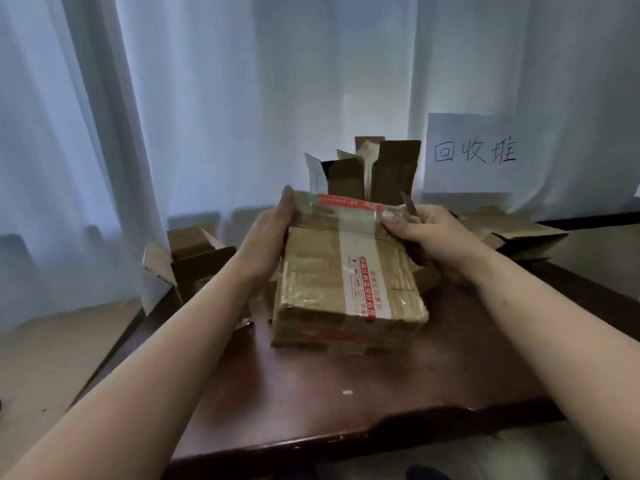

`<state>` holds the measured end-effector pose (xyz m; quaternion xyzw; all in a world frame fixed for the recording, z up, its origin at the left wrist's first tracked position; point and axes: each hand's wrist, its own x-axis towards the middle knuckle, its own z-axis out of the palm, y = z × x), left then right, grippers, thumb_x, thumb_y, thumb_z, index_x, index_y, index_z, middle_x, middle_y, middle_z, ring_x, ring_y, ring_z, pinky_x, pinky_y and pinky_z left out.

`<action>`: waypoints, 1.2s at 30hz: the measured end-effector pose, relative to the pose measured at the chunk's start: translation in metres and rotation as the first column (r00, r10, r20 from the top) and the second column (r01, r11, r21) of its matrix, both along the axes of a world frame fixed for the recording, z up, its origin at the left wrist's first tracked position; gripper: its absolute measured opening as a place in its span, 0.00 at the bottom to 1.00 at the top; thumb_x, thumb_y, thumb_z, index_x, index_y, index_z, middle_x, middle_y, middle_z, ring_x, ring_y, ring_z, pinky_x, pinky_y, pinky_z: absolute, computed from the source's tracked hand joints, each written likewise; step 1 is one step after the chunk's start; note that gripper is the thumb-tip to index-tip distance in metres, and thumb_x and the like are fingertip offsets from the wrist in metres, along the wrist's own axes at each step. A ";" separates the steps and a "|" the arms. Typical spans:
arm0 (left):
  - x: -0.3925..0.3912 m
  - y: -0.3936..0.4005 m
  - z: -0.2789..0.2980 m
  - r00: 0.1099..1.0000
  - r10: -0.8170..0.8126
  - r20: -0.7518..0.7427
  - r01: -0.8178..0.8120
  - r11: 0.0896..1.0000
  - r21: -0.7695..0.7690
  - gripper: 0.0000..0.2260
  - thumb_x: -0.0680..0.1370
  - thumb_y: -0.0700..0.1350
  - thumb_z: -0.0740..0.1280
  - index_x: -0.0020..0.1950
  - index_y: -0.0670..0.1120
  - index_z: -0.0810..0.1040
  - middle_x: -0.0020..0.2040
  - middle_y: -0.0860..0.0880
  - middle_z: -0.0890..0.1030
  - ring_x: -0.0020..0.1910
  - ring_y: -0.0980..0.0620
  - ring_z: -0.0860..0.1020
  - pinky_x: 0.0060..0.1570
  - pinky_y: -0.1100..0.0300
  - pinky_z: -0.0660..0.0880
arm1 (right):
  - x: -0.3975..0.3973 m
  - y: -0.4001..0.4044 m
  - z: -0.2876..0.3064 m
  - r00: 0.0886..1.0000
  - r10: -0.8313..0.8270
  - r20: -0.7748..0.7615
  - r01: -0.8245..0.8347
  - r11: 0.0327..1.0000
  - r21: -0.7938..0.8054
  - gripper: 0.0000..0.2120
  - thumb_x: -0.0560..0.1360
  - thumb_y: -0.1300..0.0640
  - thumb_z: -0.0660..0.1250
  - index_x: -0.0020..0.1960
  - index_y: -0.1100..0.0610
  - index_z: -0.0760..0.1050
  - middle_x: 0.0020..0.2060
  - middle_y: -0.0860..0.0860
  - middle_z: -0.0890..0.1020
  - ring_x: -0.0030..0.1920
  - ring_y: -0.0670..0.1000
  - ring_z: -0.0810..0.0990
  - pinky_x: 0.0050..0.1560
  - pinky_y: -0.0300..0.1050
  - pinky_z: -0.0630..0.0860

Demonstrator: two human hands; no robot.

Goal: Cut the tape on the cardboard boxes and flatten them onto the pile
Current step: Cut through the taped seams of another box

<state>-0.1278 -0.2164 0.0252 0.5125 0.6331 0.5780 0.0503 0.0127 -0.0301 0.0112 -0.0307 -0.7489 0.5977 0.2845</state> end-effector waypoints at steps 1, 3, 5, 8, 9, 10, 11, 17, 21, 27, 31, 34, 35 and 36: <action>-0.001 -0.005 -0.011 0.998 -0.052 0.032 0.053 0.998 -0.016 0.23 0.80 0.58 0.51 0.44 0.47 0.80 0.36 0.54 0.83 0.37 0.58 0.82 0.36 0.69 0.75 | -0.003 -0.004 -0.009 0.999 -0.022 0.028 0.022 1.000 0.009 0.04 0.77 0.55 0.66 0.48 0.53 0.80 0.40 0.47 0.85 0.41 0.46 0.84 0.35 0.37 0.77; -0.007 -0.013 -0.035 0.995 -0.084 0.049 0.084 0.996 0.004 0.15 0.77 0.55 0.60 0.44 0.46 0.81 0.34 0.55 0.81 0.34 0.59 0.79 0.35 0.68 0.74 | -0.006 -0.012 -0.026 0.995 -0.057 0.085 0.054 0.998 0.036 0.06 0.77 0.55 0.66 0.52 0.52 0.80 0.43 0.46 0.85 0.43 0.45 0.84 0.37 0.35 0.78; -0.018 -0.022 -0.056 0.999 -0.032 0.005 0.031 0.999 0.020 0.11 0.75 0.51 0.67 0.40 0.45 0.79 0.31 0.56 0.77 0.31 0.60 0.74 0.33 0.68 0.70 | -0.011 -0.016 -0.045 0.987 -0.103 0.125 0.097 0.994 0.059 0.09 0.77 0.54 0.66 0.56 0.54 0.79 0.48 0.47 0.85 0.47 0.45 0.84 0.40 0.35 0.78; -0.039 -0.036 -0.084 0.996 0.044 -0.080 -0.053 0.993 -0.104 0.22 0.70 0.59 0.73 0.40 0.39 0.78 0.31 0.45 0.72 0.31 0.54 0.70 0.32 0.64 0.67 | -0.021 -0.019 -0.069 0.970 -0.193 0.150 0.176 0.977 0.117 0.09 0.77 0.54 0.66 0.55 0.56 0.79 0.50 0.51 0.84 0.50 0.50 0.83 0.48 0.43 0.80; -0.044 -0.040 -0.090 0.995 0.047 -0.086 -0.063 0.981 -0.185 0.26 0.69 0.63 0.73 0.42 0.39 0.80 0.32 0.39 0.74 0.31 0.51 0.72 0.33 0.61 0.71 | -0.026 -0.021 -0.075 0.963 -0.219 0.156 0.193 0.968 0.163 0.09 0.77 0.54 0.66 0.54 0.57 0.79 0.49 0.52 0.84 0.51 0.51 0.83 0.50 0.46 0.79; -0.047 -0.042 -0.093 0.996 0.041 -0.076 -0.060 0.959 -0.278 0.27 0.67 0.65 0.73 0.44 0.41 0.82 0.36 0.37 0.78 0.34 0.49 0.78 0.36 0.58 0.76 | -0.032 -0.023 -0.080 0.958 -0.237 0.159 0.200 0.956 0.216 0.08 0.77 0.53 0.66 0.53 0.56 0.79 0.48 0.52 0.83 0.51 0.51 0.82 0.52 0.48 0.79; -0.048 -0.044 -0.095 0.998 0.026 -0.054 -0.044 0.931 -0.362 0.25 0.66 0.66 0.73 0.46 0.44 0.84 0.41 0.40 0.83 0.39 0.47 0.82 0.41 0.54 0.80 | -0.038 -0.026 -0.084 0.955 -0.249 0.162 0.199 0.941 0.273 0.08 0.77 0.52 0.67 0.52 0.55 0.79 0.48 0.50 0.83 0.51 0.50 0.81 0.54 0.49 0.78; -0.062 -0.034 -0.110 0.979 0.089 -0.183 -0.162 0.885 -0.436 0.13 0.72 0.60 0.71 0.46 0.50 0.84 0.41 0.52 0.85 0.44 0.51 0.83 0.51 0.47 0.79 | -0.060 -0.023 -0.101 0.907 -0.404 0.117 0.328 0.853 0.405 0.15 0.72 0.46 0.72 0.53 0.52 0.75 0.47 0.48 0.80 0.50 0.48 0.77 0.52 0.48 0.75; -0.072 -0.027 -0.125 0.937 0.242 -0.253 -0.329 0.854 -0.403 0.19 0.68 0.68 0.66 0.43 0.54 0.82 0.37 0.54 0.84 0.40 0.53 0.82 0.46 0.46 0.78 | -0.057 -0.014 -0.100 0.863 -0.484 0.144 0.387 0.817 0.428 0.24 0.70 0.49 0.74 0.60 0.51 0.68 0.45 0.43 0.72 0.48 0.45 0.74 0.49 0.42 0.72; -0.071 -0.015 -0.127 0.877 0.414 -0.245 -0.469 0.847 -0.249 0.21 0.73 0.56 0.72 0.63 0.49 0.75 0.53 0.53 0.81 0.51 0.54 0.79 0.53 0.54 0.76 | -0.045 -0.002 -0.109 0.863 -0.478 0.166 0.397 0.843 0.362 0.17 0.72 0.59 0.71 0.58 0.55 0.69 0.43 0.45 0.71 0.44 0.44 0.71 0.46 0.37 0.66; -0.072 -0.014 -0.112 0.840 0.441 -0.315 -0.504 0.849 -0.156 0.31 0.72 0.54 0.73 0.71 0.45 0.66 0.63 0.48 0.76 0.60 0.52 0.75 0.60 0.57 0.71 | -0.035 0.000 -0.113 0.874 -0.477 0.096 0.425 0.844 0.326 0.11 0.74 0.57 0.70 0.54 0.54 0.71 0.45 0.46 0.75 0.40 0.43 0.72 0.46 0.40 0.71; -0.057 -0.007 -0.090 0.791 0.341 -0.508 -0.426 0.903 -0.057 0.21 0.76 0.51 0.71 0.67 0.48 0.73 0.63 0.50 0.76 0.62 0.55 0.73 0.63 0.57 0.70 | -0.027 -0.002 -0.117 0.885 -0.460 0.071 0.438 0.875 0.207 0.05 0.76 0.58 0.68 0.48 0.51 0.72 0.42 0.51 0.77 0.37 0.48 0.76 0.38 0.46 0.76; -0.051 -0.003 -0.084 0.805 0.244 -0.541 -0.336 0.939 -0.077 0.18 0.77 0.51 0.69 0.65 0.49 0.75 0.62 0.52 0.76 0.62 0.57 0.73 0.63 0.56 0.70 | -0.024 -0.004 -0.118 0.886 -0.458 0.069 0.444 0.883 0.154 0.05 0.77 0.59 0.66 0.46 0.50 0.72 0.41 0.53 0.78 0.35 0.49 0.77 0.35 0.46 0.77; -0.045 0.003 -0.080 0.819 0.125 -0.560 -0.239 0.961 -0.135 0.16 0.77 0.51 0.68 0.65 0.50 0.76 0.62 0.53 0.76 0.63 0.58 0.73 0.65 0.56 0.70 | -0.020 -0.006 -0.119 0.887 -0.458 0.067 0.450 0.887 0.103 0.05 0.78 0.59 0.65 0.45 0.51 0.71 0.40 0.54 0.79 0.33 0.49 0.77 0.32 0.46 0.77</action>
